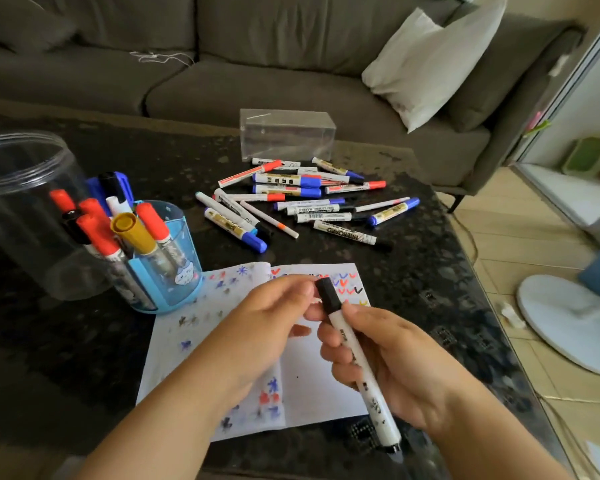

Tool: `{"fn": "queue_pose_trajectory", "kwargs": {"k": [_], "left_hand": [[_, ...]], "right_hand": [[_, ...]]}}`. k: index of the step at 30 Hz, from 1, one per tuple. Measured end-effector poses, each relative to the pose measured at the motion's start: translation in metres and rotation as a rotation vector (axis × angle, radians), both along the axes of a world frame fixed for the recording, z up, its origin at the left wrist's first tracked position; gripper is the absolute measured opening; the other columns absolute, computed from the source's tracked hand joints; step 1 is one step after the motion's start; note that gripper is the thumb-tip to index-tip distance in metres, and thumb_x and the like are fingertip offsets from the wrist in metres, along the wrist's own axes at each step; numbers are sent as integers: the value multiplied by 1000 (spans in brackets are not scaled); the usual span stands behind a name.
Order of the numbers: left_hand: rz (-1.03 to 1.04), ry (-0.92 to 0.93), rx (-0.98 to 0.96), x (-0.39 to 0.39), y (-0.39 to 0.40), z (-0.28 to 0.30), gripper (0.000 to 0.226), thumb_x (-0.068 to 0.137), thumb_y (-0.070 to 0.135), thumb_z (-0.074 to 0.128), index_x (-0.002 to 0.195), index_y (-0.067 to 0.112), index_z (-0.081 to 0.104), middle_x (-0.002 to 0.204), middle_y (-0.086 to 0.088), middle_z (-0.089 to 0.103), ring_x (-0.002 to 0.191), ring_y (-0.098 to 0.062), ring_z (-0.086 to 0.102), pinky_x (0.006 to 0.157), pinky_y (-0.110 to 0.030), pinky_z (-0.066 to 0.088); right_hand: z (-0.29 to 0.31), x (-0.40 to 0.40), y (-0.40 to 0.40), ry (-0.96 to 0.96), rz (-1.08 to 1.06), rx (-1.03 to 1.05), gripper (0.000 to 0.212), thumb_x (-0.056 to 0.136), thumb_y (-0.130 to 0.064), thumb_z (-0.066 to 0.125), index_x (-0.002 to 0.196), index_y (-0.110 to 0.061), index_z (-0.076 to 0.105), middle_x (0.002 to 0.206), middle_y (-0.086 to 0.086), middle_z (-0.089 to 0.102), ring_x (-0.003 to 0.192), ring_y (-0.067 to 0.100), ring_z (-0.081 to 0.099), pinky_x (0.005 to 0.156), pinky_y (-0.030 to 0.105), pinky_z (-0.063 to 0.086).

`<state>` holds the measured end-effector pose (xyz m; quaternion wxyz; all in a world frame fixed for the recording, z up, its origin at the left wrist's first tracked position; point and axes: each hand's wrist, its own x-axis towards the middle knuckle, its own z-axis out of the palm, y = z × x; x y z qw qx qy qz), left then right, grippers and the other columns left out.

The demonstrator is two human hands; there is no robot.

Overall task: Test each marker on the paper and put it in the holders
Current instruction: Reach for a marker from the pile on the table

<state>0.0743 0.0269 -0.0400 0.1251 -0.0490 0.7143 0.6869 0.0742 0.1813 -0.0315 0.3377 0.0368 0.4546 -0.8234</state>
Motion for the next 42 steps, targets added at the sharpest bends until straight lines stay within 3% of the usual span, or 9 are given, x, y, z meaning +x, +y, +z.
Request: {"fn": "queue_pose_trajectory", "kwargs": {"k": [5, 8, 12, 16, 21, 25, 33, 38, 42], "left_hand": [[-115, -98, 518, -1, 3, 2, 34, 83, 29, 47, 96, 10, 71, 101, -10, 71, 108, -26, 58, 99, -43, 45], [-114, -111, 654, 4, 8, 11, 25, 80, 26, 50, 84, 6, 66, 117, -33, 57, 109, -20, 63, 86, -34, 53], [77, -72, 534, 2, 9, 7, 25, 79, 27, 51, 81, 6, 63, 96, -18, 72, 89, -22, 63, 73, -28, 51], [277, -69, 406, -6, -1, 4, 22, 94, 21, 46, 90, 5, 59, 86, -9, 74, 93, -16, 70, 99, -35, 42], [331, 7, 19, -4, -8, -1, 19, 91, 35, 54, 89, 28, 72, 96, 12, 72, 100, -5, 62, 96, -32, 44], [340, 125, -403, -5, -16, -3, 10, 90, 35, 57, 93, 30, 65, 82, 14, 64, 78, 1, 56, 67, -15, 42], [209, 166, -701, -4, -24, -8, 17, 86, 31, 64, 101, 25, 68, 87, 12, 62, 78, -5, 56, 62, -12, 40], [202, 173, -745, -3, -28, -11, 18, 84, 28, 66, 102, 25, 68, 83, 16, 57, 75, -1, 55, 63, -8, 39], [181, 185, -763, -2, -30, -14, 18, 84, 27, 66, 102, 26, 67, 86, 14, 59, 74, -1, 54, 62, -7, 37]], "right_hand": [[-7, -1, -5, -135, 163, -297, 30, 87, -30, 51, 81, -7, 69, 57, -1, 43, 44, 3, 38, 34, 12, 34], [-2, 2, -10, -80, 131, -235, 34, 90, -36, 49, 77, -11, 68, 54, -4, 39, 42, 2, 33, 32, 10, 28], [-2, 12, -18, 244, 44, 287, 33, 97, -32, 43, 77, -12, 61, 51, -6, 38, 42, 5, 28, 38, 14, 24], [-18, 18, -20, 603, 37, 807, 25, 97, -30, 44, 85, -19, 63, 51, -8, 49, 44, 3, 40, 49, 14, 33], [-17, 12, -12, 548, 19, 843, 30, 97, -27, 43, 87, -8, 64, 64, 1, 57, 54, 9, 50, 59, 28, 45], [-16, 8, -9, 473, -50, 672, 32, 98, -10, 45, 113, -37, 53, 84, 1, 72, 64, 10, 63, 72, 26, 57], [-19, -10, -12, 200, -230, 250, 23, 96, 0, 44, 102, -4, 65, 73, 12, 66, 59, 12, 60, 59, 20, 53], [-32, -16, -16, 412, -202, 555, 10, 93, -17, 54, 94, -12, 63, 66, 3, 60, 60, 11, 50, 63, 23, 46], [-37, -18, -23, 542, -230, 782, 13, 91, -28, 54, 82, -20, 60, 55, -3, 56, 52, 7, 44, 47, 13, 33]]}}
